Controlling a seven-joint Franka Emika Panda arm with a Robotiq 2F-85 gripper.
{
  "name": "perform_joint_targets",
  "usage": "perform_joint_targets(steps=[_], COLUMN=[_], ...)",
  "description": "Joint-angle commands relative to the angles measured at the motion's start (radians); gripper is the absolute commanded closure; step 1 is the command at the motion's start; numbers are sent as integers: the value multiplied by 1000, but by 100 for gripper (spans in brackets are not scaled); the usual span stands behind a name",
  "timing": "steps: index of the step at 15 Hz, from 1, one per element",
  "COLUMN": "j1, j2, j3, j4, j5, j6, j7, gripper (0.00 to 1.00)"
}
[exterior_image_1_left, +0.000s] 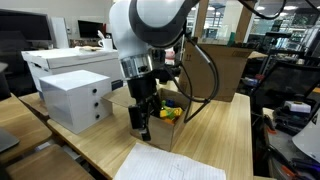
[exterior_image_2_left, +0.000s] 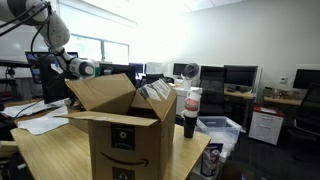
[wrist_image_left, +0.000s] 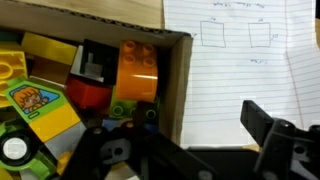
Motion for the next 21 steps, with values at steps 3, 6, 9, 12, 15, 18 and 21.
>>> perform_joint_targets(steps=[3, 6, 9, 12, 15, 18, 21], j1=[24, 25, 24, 22, 26, 28, 21], j2=[9, -3, -20, -45, -67, -94, -133], j3=[-21, -40, -59, -75, -88, -97, -98], j4=[0, -13, -27, -46, -62, -78, -100], j5=[-20, -43, -70, -96, -121, -144, -141], j6=[4, 1, -8, -14, -43, -67, -86], j7=[35, 47, 61, 84, 121, 147, 165], gripper=[45, 63, 81, 97, 99, 97, 97])
